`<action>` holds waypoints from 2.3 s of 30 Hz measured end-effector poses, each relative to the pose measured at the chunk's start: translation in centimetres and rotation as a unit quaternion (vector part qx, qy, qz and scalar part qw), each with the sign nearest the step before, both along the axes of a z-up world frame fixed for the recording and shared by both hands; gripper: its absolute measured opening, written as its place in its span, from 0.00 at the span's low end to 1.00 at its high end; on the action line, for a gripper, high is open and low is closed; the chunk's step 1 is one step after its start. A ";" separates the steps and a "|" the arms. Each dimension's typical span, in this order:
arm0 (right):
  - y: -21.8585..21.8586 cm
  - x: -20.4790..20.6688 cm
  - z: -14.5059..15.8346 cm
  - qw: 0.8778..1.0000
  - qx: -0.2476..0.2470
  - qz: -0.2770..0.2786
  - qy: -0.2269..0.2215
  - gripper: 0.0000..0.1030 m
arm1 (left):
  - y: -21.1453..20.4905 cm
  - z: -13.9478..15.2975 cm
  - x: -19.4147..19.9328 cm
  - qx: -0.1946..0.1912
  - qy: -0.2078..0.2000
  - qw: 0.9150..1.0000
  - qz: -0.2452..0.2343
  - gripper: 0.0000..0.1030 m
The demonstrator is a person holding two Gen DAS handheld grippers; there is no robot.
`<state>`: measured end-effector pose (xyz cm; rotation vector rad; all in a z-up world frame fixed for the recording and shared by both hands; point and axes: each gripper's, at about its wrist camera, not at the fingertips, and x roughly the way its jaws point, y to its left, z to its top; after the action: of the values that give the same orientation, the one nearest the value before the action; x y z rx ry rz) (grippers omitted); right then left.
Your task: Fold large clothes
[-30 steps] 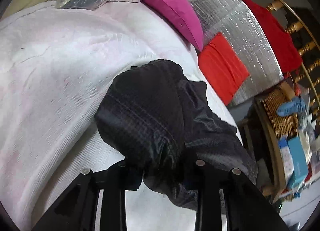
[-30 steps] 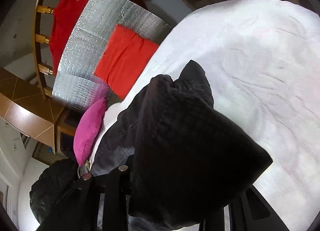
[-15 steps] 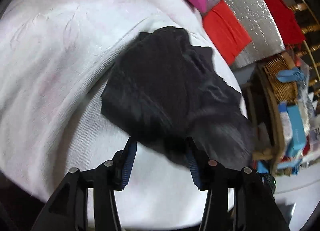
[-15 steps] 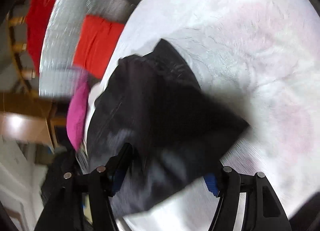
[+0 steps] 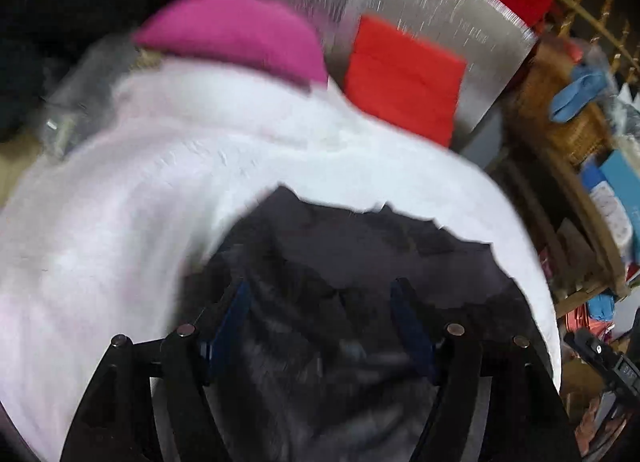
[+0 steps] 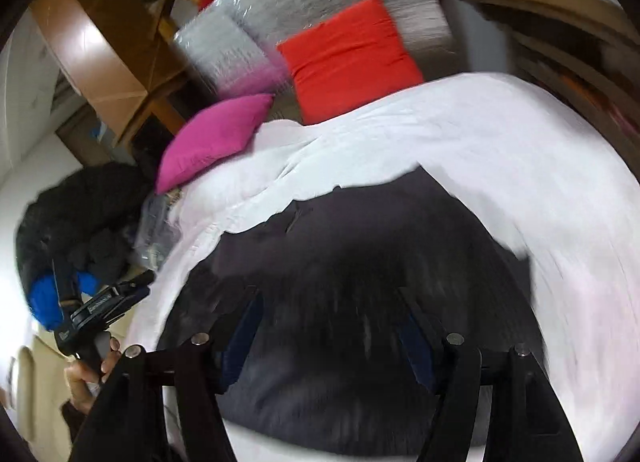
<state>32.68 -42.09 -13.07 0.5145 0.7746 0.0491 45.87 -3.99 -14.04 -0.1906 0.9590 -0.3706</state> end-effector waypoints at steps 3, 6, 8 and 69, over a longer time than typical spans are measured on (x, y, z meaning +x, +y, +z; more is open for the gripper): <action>0.8 6.1 -1.9 0.999 -0.022 0.014 0.030 0.67 | -1.4 -3.2 3.2 0.011 0.034 0.999 -0.008 0.70; 1.4 10.5 -4.1 0.997 -0.033 0.030 0.069 0.67 | -3.3 -4.6 4.4 0.029 0.040 0.999 -0.020 0.70; 1.9 13.1 -5.3 0.993 -0.049 0.047 0.100 0.67 | -4.7 -4.8 5.3 0.046 0.035 0.997 -0.049 0.70; -4.1 -0.5 -9.1 0.991 0.044 -0.080 0.102 0.68 | 5.0 -8.2 -3.8 0.251 -0.002 0.967 0.045 0.77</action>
<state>32.20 -46.17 -22.16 0.6718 0.9323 -0.1194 42.04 0.97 -22.22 0.2290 1.0065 -0.0366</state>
